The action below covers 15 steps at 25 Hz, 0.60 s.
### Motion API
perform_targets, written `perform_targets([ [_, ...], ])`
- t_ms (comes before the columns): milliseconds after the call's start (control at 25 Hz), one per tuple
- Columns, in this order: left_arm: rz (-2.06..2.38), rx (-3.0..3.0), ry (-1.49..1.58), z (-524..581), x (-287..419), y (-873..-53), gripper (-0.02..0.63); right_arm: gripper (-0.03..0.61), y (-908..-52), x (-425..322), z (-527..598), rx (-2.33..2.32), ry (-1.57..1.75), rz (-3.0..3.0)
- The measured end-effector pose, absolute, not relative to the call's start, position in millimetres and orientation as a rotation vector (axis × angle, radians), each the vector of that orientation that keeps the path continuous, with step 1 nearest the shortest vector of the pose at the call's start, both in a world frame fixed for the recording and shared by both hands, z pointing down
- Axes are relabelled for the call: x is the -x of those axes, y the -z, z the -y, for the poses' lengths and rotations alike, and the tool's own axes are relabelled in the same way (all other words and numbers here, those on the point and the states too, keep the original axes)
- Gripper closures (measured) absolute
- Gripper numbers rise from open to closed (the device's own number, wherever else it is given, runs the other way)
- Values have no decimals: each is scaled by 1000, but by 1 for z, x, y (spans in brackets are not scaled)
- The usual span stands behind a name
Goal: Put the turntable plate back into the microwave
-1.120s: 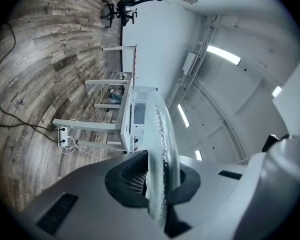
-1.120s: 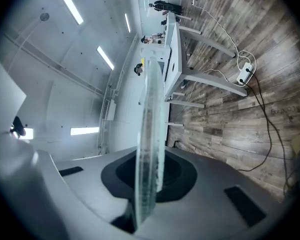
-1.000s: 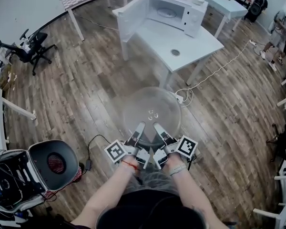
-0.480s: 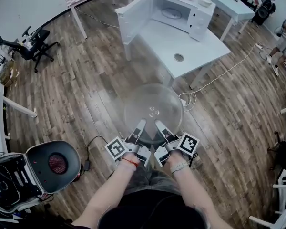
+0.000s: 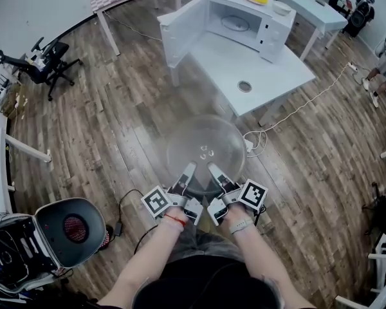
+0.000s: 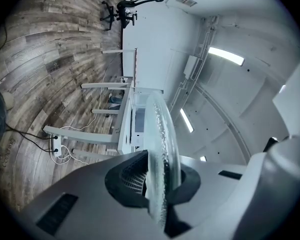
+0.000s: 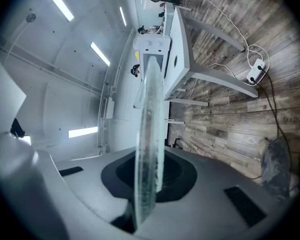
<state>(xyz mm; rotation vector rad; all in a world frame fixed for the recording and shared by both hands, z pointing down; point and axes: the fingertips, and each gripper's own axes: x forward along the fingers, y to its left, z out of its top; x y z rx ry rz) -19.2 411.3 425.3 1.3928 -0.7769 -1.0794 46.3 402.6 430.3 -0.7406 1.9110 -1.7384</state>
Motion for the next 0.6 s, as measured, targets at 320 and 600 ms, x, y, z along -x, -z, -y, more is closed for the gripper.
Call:
perform_targets([
  [320, 754, -1414, 1035, -354, 27, -427, 583, 535, -432, -40, -350, 781, 1725, -1868],
  [600, 708, -1402, 986, -293, 33, -425, 583, 535, -430, -33, -293, 834, 1705, -1815],
])
